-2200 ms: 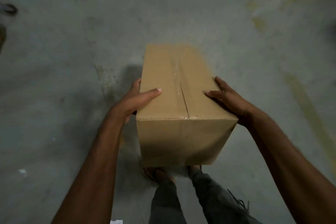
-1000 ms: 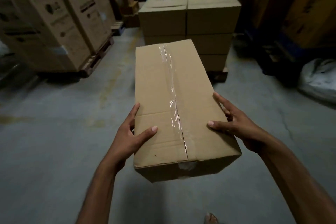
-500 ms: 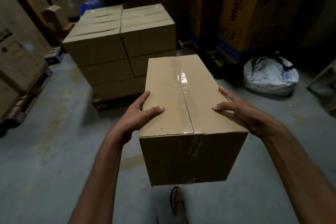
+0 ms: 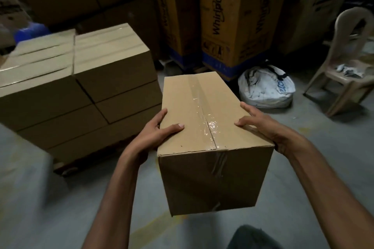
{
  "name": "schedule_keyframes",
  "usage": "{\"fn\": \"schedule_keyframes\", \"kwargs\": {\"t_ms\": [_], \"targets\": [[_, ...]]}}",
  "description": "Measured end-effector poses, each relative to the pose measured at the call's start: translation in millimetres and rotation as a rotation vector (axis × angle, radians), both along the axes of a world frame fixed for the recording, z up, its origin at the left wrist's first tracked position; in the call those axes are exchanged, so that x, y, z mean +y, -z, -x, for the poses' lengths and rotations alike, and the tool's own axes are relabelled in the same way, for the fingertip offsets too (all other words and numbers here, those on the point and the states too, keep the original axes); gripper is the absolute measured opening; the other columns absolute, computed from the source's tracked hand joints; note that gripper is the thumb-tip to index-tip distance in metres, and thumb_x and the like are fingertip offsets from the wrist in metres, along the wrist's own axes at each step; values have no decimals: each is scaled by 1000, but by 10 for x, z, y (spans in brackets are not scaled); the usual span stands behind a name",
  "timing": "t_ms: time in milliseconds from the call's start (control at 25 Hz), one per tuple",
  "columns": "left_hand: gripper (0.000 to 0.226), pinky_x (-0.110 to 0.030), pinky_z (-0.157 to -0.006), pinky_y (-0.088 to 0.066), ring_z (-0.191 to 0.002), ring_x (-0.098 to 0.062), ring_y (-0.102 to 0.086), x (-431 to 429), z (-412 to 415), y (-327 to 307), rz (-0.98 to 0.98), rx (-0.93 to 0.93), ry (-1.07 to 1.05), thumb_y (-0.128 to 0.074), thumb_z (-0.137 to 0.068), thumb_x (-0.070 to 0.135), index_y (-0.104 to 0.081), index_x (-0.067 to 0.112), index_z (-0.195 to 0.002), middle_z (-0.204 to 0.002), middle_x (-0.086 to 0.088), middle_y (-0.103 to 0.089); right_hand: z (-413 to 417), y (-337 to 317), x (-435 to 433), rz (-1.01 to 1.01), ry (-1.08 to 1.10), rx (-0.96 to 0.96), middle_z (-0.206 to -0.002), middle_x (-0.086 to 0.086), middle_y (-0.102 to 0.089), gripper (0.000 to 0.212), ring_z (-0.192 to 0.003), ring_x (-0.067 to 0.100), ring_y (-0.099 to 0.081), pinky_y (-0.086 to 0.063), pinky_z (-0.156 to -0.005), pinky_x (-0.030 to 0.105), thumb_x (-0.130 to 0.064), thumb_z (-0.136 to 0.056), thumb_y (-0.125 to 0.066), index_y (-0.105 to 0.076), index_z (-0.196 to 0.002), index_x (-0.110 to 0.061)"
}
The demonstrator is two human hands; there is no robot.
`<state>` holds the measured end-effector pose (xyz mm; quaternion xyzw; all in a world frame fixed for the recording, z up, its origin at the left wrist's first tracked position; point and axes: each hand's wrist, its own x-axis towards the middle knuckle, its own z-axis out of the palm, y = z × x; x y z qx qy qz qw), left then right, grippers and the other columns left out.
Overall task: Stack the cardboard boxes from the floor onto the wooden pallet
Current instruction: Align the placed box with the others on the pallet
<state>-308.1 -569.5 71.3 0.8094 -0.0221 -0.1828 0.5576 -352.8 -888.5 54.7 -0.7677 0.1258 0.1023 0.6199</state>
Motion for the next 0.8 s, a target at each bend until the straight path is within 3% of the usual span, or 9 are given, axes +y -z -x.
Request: {"fn": "schedule_keyframes", "kwargs": {"t_ms": [160,320,400,520,600,720,800], "targets": [[99,-12,-76,-43,-116,-3,-51,-349,-942,135,28,-31,29,-82,-80,46,-26,39,-160,-163,9,-33,-843,110,-334,-2,60,-33,-137,-11,-41,89,-110,12,-58,-50,-84,30,-26,-86,-78,-29,-158,-42],[91,-3,-65,-48,-99,14,-51,-794,-1874,230,77,-89,-1,-80,-84,38,-28,41,-158,-130,25,-45,-1854,214,-777,-36,45,-100,-140,-9,-46,98,-116,14,-58,-50,-86,33,-30,-76,-87,-31,-155,-50],[93,-7,-68,-52,-105,8,-54,-1042,-2355,236,107,-103,-17,-81,-82,38,-27,46,-157,-130,23,-44,-2413,200,-1047,-29,35,-129,-135,-12,-47,97,-114,9,-55,-47,-82,29,-28,-77,-88,-32,-153,-51],[99,-21,-88,-57,-119,-1,-57,-1428,-3048,190,130,-165,-70,-86,-76,43,-28,54,-155,-141,19,-45,-3267,41,-1451,-14,-18,-187,-125,-23,-46,98,-112,2,-52,-46,-80,25,-27,-77,-88,-32,-152,-53],[101,-23,-95,-55,-119,4,-57,-1634,-3456,150,151,-199,-115,-88,-74,41,-29,54,-155,-140,20,-49,-3787,-51,-1656,-21,-53,-217,-125,-29,-45,95,-112,0,-52,-45,-81,22,-21,-81,-85,-30,-152,-52],[102,-12,-87,-53,-115,12,-59,-1795,-4054,112,178,-266,-186,-89,-74,34,-30,51,-155,-138,26,-51,-4540,-106,-1775,-5,-134,-273,-129,-37,-40,98,-115,-7,-48,-44,-88,20,-23,-81,-85,-26,-154,-50],[101,-13,-85,-55,-115,11,-59,-1812,-4471,116,188,-279,-214,-89,-75,28,-31,51,-155,-139,28,-51,-5022,-105,-1781,-6,-173,-293,-134,-38,-38,104,-119,-11,-47,-44,-94,21,-31,-75,-89,-24,-155,-50]]}}
